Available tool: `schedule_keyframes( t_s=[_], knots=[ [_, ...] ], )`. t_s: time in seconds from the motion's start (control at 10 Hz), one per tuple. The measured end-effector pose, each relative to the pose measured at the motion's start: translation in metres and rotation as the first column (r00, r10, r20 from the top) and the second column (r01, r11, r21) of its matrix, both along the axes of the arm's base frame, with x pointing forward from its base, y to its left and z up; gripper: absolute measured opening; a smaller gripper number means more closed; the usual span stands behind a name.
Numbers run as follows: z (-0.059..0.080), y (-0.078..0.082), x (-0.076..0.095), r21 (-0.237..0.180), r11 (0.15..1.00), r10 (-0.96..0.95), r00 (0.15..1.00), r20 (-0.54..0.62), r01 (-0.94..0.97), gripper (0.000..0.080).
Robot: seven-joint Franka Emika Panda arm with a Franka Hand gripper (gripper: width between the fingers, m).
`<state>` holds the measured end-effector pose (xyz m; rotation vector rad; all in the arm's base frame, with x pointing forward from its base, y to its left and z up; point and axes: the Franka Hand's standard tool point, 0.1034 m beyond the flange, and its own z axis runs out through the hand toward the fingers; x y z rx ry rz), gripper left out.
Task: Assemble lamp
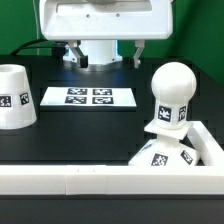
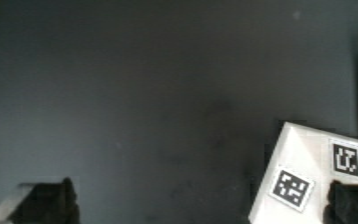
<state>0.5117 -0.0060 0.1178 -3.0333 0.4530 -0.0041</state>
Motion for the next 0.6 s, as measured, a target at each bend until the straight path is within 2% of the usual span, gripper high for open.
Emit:
schedule_keyframes(
  t_s=[0.2, 0.4, 0.6],
  knots=[
    [0.000, -0.002, -0.001, 0.000, 1.000, 0.002, 1.000, -0.001, -0.002, 0.0699],
    [0.001, -0.030, -0.026, -0.003, 0.999, 0.033, 0.999, -0.016, -0.033, 0.0699],
    [0.002, -0.072, -0.041, -0.007, 0.989, 0.145, 0.989, -0.011, -0.145, 0.0699]
  ],
)
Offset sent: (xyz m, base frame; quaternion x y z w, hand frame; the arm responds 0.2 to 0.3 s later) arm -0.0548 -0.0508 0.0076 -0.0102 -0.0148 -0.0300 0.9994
